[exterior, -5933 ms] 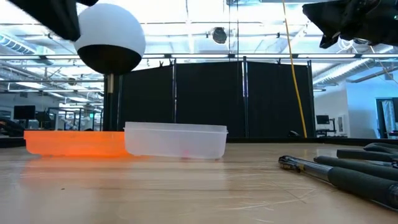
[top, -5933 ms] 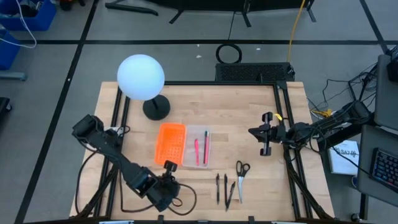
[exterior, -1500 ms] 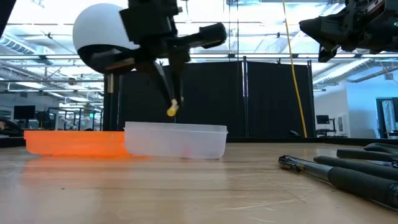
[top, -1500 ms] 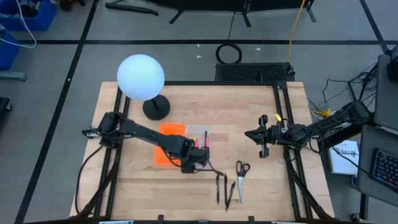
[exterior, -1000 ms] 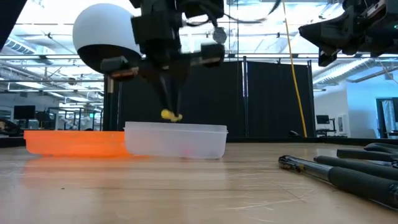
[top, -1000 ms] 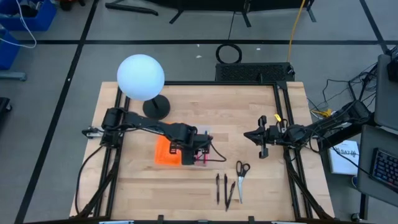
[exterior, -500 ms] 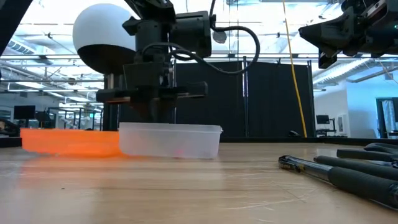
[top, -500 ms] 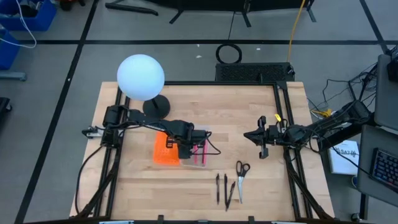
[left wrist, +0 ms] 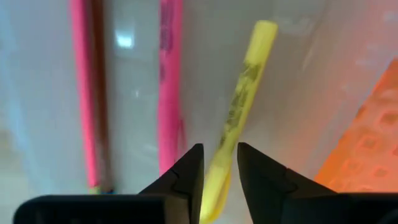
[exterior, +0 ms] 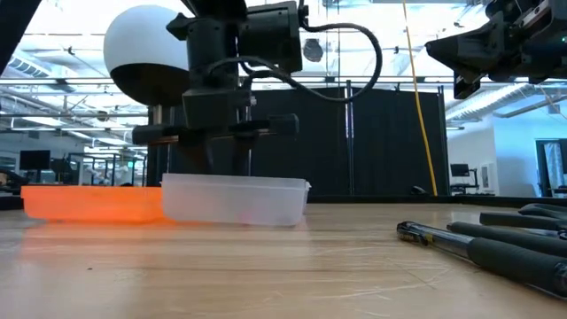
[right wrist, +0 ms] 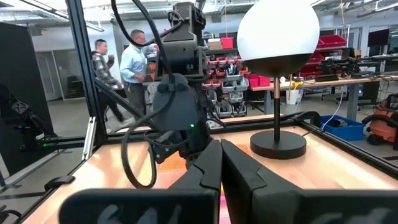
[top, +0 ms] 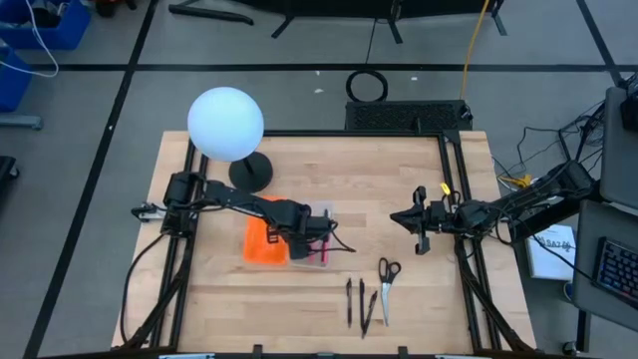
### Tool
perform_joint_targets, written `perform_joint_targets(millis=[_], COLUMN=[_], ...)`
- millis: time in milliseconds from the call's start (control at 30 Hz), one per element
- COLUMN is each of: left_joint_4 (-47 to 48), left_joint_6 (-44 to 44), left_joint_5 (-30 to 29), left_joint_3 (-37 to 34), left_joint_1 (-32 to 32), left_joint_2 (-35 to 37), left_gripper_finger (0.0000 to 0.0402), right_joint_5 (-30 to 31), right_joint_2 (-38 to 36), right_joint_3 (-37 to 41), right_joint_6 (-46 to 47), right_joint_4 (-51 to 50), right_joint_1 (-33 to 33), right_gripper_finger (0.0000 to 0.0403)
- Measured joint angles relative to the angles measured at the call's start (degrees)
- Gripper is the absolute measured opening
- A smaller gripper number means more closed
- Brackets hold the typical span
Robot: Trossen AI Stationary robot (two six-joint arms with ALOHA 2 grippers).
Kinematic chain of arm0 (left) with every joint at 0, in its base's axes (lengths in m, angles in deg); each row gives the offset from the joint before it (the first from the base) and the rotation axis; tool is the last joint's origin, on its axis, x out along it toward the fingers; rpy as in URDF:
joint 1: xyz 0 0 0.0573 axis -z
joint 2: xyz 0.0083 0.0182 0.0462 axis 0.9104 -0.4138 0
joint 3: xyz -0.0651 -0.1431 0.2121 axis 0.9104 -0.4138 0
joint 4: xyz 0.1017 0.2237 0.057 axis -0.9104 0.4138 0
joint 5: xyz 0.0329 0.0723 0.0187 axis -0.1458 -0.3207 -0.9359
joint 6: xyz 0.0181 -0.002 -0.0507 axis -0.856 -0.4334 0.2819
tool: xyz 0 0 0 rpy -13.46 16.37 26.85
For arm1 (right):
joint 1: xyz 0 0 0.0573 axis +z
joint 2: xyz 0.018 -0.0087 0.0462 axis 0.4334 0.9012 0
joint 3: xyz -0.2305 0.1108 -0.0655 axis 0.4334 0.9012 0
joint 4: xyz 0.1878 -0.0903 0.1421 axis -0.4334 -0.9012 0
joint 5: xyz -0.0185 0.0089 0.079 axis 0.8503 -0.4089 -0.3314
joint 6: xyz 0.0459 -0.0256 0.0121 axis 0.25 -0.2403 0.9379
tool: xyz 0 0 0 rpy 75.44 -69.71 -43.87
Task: Pick & place school supplies into a supply box
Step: Put the yellow pen into the supply box, then put the black scissors into the supply box
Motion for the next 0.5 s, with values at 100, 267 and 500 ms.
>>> perform_joint_targets(millis=[100, 267, 500], left_joint_4=[0.2, 3.6, -0.6], left_joint_6=[-0.3, 3.9, 24.7], left_joint_5=[-1.8, -1.5, 16.3], left_joint_3=[1.2, 4.4, -3.7], left_joint_1=[1.1, 3.2, 1.2], left_joint_2=[0.8, 5.3, 19.9], left_gripper_finger=[0.0107, 0.0104, 0.002], right_joint_5=[0.0, 0.0, 0.0], right_joint_2=[0.0, 0.1, 0.6], right_joint_3=[0.0, 0.0, 0.0], right_joint_6=[0.0, 0.0, -0.4], right_joint_4=[0.0, -0.4, -2.5], right_joint_1=[0.0, 0.0, 0.0], right_gripper_finger=[0.0, 0.0, 0.0])
